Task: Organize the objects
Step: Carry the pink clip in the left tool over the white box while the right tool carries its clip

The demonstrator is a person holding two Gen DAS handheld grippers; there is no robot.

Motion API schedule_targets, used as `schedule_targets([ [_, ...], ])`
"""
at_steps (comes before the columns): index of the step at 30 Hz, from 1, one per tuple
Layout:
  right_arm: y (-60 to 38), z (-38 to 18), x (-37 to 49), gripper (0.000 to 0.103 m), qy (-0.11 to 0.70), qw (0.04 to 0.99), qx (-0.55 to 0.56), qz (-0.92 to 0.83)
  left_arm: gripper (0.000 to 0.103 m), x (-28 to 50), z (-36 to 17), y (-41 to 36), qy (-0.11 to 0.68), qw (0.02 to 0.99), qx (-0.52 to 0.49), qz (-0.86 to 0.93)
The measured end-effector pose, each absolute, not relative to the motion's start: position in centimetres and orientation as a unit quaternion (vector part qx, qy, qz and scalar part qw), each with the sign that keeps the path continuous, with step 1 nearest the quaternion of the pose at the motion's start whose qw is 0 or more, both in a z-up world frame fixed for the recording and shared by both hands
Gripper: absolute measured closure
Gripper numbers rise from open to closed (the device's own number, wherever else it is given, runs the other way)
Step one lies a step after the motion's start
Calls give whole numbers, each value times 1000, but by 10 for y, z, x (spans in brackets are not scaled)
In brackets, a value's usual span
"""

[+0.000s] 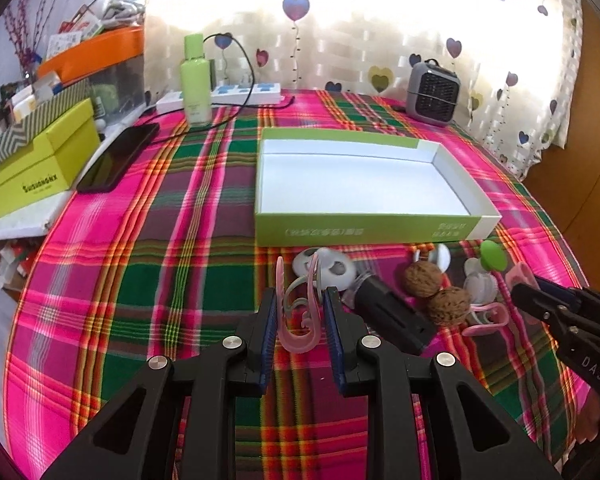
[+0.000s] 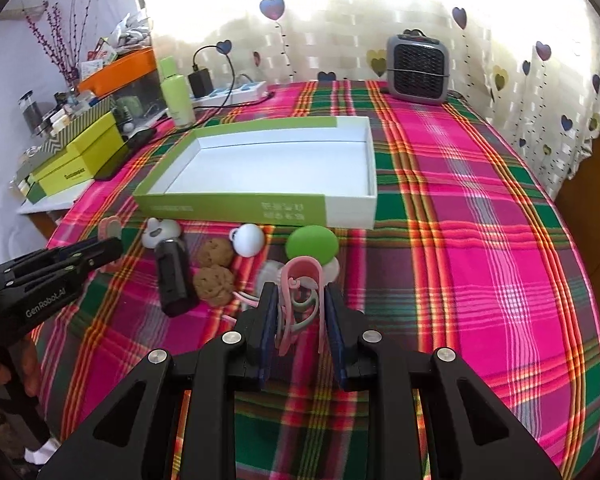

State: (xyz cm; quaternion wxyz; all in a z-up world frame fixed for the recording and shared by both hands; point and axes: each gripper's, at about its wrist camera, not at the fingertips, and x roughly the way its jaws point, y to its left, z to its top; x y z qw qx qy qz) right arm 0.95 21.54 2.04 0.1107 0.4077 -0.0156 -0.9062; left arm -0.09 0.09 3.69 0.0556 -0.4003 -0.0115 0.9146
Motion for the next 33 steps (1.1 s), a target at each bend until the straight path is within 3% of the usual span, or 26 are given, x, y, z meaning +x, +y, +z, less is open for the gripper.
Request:
schedule_targets([
  [33,204,47,-60,79,-32,133,392,-910,82,-69,62,27,-8,78,-382,921],
])
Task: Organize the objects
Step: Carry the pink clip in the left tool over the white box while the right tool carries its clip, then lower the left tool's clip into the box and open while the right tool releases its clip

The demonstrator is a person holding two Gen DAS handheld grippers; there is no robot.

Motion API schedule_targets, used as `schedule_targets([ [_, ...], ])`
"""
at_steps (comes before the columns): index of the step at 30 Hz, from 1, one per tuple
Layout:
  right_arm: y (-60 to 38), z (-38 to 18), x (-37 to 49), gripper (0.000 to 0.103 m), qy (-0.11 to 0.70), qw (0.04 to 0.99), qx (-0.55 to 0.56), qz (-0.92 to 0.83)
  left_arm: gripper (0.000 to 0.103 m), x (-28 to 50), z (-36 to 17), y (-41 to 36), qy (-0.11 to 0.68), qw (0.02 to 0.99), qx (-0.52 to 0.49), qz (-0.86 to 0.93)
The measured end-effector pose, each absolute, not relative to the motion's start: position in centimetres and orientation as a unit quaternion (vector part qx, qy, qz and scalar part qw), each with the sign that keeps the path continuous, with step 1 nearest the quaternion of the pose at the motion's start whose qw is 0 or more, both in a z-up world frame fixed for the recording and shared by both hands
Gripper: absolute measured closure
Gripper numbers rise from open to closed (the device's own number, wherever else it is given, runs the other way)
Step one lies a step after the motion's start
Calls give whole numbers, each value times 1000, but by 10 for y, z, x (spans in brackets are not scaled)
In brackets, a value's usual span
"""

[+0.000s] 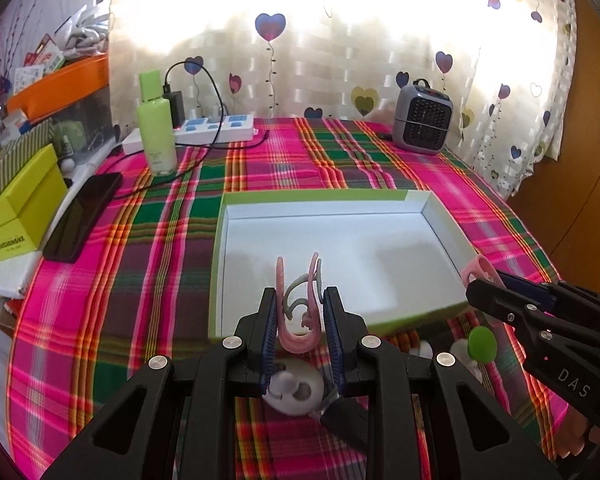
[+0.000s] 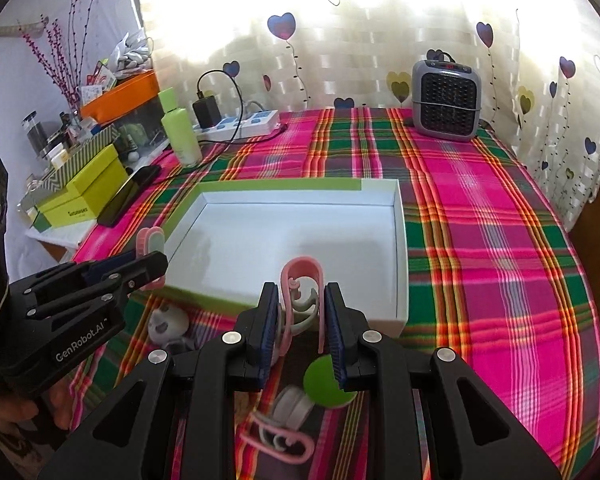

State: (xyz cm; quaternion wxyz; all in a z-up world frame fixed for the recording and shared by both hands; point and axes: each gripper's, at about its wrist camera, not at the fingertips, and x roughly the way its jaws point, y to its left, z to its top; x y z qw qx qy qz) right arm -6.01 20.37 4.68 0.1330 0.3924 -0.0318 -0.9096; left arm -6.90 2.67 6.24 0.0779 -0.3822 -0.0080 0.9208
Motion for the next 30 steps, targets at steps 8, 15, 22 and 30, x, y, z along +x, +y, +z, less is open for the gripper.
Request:
schedule_targets([
  [8,204,48,-82,79,-22,131,397,-908,82,-95,62,31,-2,82,-387,918],
  [15,206,44,-112,79,-10,127,413,-902,82,-126,57,37,-9,93,-408,908],
  [22,204,33,-143,79,1,126,430,-894,82,-153,48,48,8,87,-417,905],
  [30,206,17,-171,79,8,123,452,-883,82,-178,32,57,7,93,-440,893],
])
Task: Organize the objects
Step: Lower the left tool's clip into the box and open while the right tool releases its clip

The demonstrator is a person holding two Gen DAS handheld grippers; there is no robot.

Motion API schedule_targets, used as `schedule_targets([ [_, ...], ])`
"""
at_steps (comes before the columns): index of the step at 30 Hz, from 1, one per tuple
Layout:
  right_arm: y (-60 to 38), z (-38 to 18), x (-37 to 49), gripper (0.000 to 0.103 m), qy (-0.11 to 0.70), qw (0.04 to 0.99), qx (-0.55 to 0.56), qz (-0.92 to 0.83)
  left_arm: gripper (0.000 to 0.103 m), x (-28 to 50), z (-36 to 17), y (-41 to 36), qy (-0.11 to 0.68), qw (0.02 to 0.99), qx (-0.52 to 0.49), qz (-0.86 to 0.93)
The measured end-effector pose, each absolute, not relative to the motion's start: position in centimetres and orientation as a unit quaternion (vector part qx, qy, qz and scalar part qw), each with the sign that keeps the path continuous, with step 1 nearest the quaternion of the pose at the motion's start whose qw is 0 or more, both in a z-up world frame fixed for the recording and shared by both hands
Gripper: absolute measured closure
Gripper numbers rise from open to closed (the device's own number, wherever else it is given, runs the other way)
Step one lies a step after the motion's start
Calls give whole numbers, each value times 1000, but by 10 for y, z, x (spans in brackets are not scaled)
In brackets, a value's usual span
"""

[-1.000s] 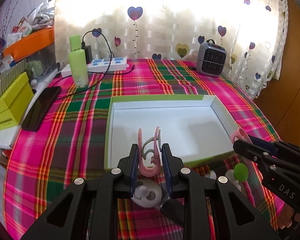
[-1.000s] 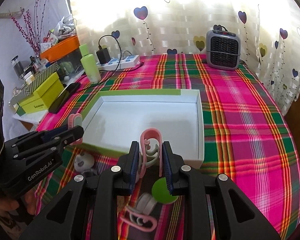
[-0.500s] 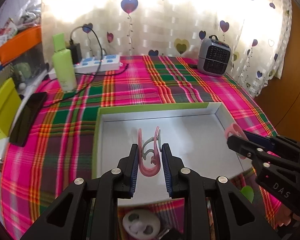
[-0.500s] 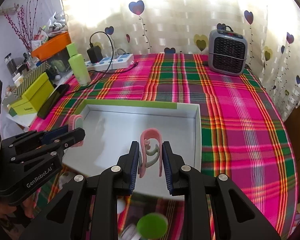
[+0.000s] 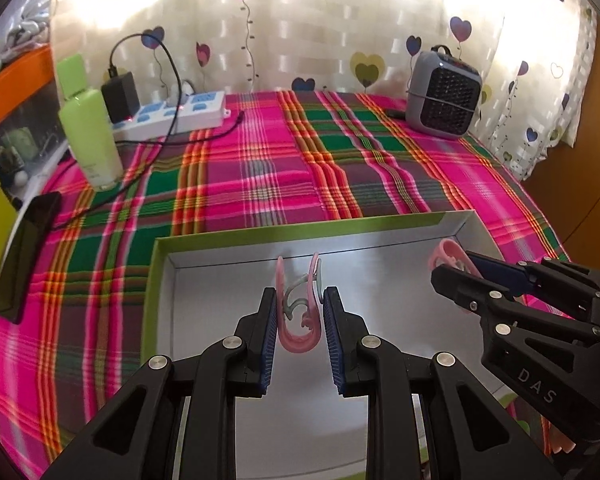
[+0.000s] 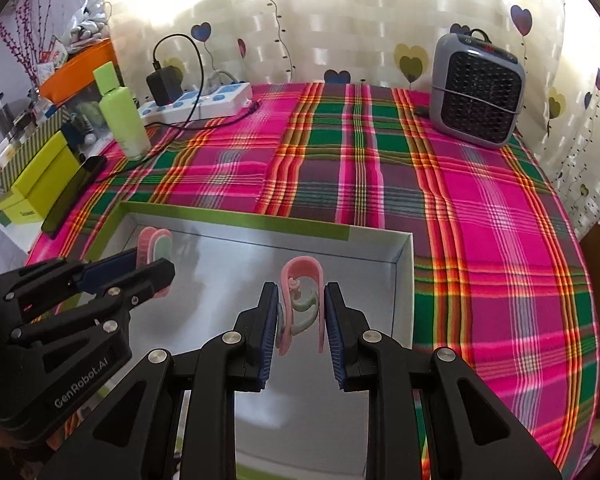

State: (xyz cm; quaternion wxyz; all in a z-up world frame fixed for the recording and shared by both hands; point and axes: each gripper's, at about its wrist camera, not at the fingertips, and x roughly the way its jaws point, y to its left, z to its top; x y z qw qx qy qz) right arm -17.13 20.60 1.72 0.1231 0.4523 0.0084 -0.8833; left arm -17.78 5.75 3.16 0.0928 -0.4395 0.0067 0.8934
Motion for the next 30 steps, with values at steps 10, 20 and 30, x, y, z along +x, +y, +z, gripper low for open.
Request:
schedule_targets([
  [10,207,8,-184,79,11,126,466,-876,82,-191,24,61,8,89,-449,889],
  [20,208,2,-187,78,4,128,473,-872,82,-194,19,61,11,80,-456,886],
  [30,206,0,-188,78,11,126,472,-872,74,-196,15,60,9,77,-464,883],
])
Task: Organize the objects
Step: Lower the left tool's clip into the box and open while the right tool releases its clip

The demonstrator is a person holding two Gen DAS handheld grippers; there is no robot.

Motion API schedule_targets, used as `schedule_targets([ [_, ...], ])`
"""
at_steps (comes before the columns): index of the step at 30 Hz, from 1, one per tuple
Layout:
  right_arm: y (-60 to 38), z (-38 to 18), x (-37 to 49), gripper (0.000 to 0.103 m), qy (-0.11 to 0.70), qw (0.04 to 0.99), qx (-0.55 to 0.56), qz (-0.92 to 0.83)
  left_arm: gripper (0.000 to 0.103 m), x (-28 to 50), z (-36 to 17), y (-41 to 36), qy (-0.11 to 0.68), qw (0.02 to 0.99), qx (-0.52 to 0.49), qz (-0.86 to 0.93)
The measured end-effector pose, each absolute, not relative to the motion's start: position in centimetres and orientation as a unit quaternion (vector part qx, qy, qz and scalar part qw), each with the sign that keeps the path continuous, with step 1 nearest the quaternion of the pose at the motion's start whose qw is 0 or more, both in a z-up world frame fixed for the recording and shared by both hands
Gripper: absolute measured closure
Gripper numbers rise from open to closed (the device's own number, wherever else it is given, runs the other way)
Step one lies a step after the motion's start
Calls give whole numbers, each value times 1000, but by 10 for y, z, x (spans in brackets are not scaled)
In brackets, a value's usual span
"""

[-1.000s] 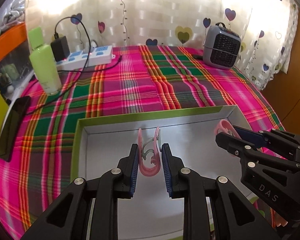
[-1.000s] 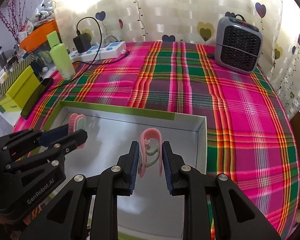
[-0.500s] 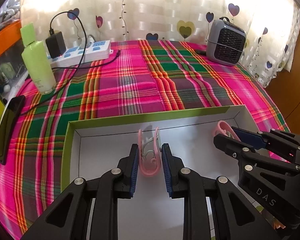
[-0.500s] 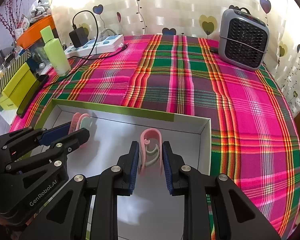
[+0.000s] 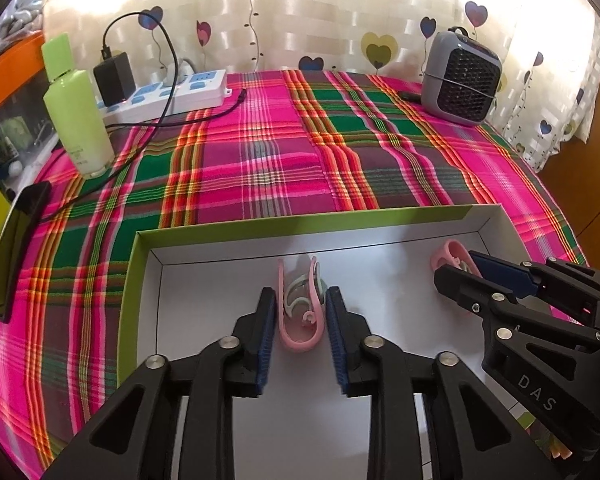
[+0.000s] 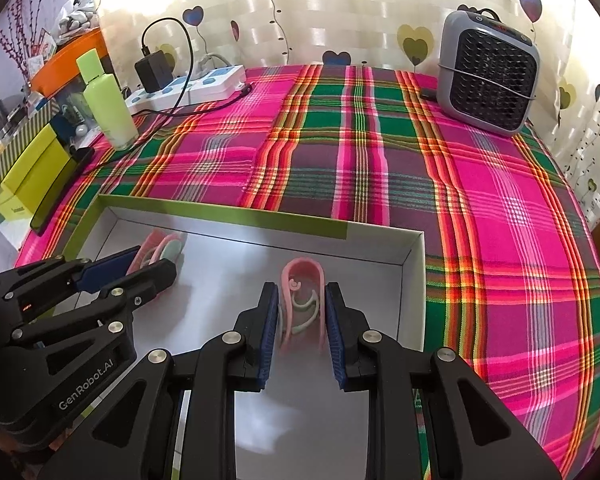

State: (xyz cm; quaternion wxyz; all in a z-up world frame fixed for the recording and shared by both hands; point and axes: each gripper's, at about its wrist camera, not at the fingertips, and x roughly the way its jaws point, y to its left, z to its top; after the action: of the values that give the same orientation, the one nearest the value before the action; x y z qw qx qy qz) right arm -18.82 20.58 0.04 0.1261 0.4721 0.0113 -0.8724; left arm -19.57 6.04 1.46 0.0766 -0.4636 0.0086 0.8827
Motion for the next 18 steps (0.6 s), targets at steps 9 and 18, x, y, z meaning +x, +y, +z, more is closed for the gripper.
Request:
schedule_targets([
  [9,207,2,-185,70,7,131,469,-873,58,-192,15,58,7,71,-462,884],
  [18,214,11,-171,59,-11,131,458,-879,51,-176,30,58,3,79,-447,891],
])
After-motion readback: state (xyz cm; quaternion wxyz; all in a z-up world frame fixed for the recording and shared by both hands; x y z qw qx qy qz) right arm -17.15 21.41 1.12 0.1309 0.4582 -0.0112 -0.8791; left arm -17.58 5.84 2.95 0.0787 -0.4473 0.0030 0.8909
